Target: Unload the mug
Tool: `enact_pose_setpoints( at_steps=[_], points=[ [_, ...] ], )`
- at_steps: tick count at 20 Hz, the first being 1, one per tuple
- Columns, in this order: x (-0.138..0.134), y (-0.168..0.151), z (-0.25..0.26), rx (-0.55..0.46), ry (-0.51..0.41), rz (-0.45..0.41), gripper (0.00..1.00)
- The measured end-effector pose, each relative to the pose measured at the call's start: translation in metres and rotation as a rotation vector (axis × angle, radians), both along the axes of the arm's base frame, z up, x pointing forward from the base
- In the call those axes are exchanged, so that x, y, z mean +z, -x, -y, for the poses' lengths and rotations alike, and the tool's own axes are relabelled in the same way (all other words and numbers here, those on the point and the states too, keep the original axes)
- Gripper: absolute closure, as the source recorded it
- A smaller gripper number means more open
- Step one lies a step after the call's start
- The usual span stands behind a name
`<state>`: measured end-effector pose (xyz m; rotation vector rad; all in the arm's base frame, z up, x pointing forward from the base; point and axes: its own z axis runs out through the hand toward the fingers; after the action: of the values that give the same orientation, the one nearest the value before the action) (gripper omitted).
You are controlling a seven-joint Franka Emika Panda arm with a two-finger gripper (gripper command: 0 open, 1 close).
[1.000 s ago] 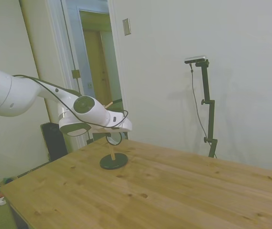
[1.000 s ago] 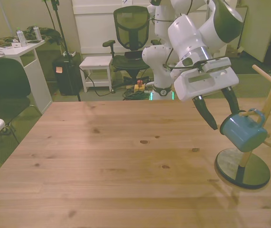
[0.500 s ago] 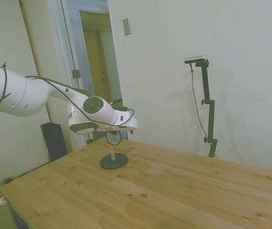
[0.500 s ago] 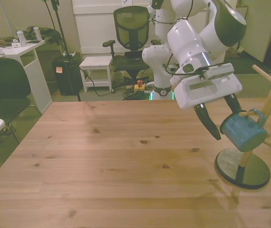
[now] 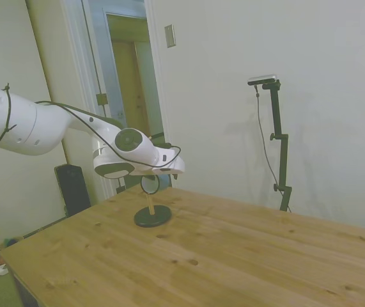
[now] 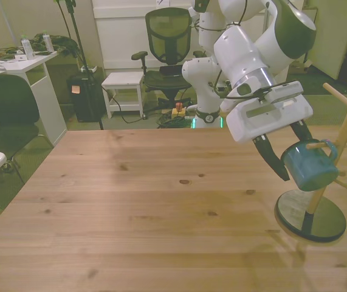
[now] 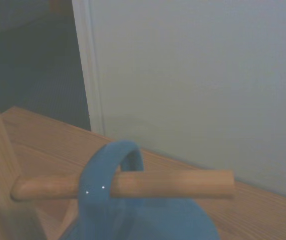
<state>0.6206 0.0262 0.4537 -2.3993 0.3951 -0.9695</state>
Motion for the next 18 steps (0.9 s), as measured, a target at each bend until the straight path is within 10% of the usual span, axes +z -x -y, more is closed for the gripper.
enact_pose_setpoints(
  at_steps=[18],
  points=[
    [0.0014,0.0013,0.0055,0.070,-0.003,-0.002,1.00]
  ],
)
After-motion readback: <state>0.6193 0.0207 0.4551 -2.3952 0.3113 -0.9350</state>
